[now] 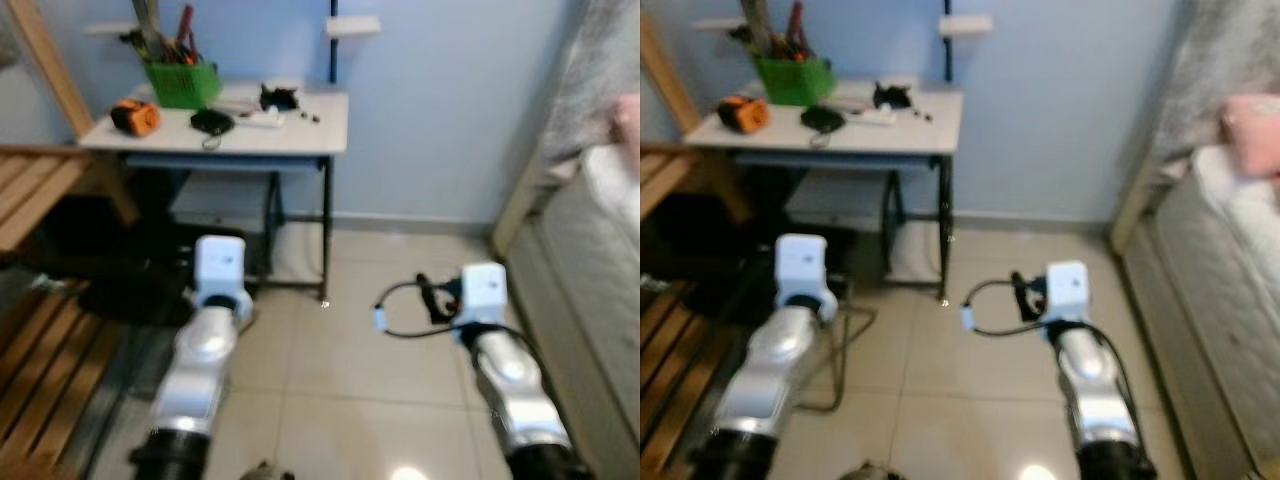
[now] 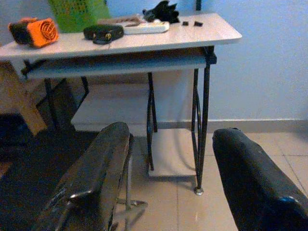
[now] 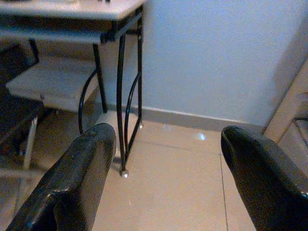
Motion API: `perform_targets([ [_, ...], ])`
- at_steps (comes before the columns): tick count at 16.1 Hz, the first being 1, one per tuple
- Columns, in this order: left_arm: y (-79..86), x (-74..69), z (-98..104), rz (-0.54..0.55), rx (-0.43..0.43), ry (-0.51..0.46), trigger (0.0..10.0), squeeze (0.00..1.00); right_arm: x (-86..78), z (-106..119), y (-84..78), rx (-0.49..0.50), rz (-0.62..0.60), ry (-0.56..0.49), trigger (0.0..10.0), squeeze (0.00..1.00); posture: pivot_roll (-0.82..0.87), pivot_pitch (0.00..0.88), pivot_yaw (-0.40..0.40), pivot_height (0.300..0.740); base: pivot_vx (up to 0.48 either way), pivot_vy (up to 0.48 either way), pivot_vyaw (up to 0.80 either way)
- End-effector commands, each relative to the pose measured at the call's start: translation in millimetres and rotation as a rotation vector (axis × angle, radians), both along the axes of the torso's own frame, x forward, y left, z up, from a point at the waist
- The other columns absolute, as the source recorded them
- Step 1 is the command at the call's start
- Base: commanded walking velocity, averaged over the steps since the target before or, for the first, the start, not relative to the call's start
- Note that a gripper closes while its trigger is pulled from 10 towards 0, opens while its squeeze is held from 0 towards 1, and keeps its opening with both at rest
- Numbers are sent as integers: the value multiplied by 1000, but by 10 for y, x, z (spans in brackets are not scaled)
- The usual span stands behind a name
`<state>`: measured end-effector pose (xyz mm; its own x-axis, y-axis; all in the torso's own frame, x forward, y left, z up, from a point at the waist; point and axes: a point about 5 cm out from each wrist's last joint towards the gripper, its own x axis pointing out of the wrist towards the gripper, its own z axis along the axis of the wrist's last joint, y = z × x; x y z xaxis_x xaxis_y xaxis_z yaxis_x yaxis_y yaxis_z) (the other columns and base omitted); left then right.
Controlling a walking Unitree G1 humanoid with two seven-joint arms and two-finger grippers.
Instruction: Clean up the room
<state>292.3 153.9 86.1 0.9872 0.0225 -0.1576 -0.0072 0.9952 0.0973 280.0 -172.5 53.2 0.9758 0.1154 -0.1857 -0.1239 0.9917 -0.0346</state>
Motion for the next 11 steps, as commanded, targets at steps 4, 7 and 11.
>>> perform_targets([
  [4, 51, 93, 71, -25, -20, -35, 10000, 0, 15, 1, -28, -6, -20, -10, 10000, 255, -128, 0, 52, 723, 442, 0, 0],
  [7, 103, 146, 87, -28, -17, -40, 10000, 0, 46, -1, -18, -7, -16, -12, 10000, 255, -118, 0, 52, 723, 446, 0, 0],
  [11, 89, 173, 84, -22, -65, -47, 10000, 0, 69, -3, -12, -7, -13, -17, 10000, 259, -123, 0, 55, 723, 450, 0, 0],
])
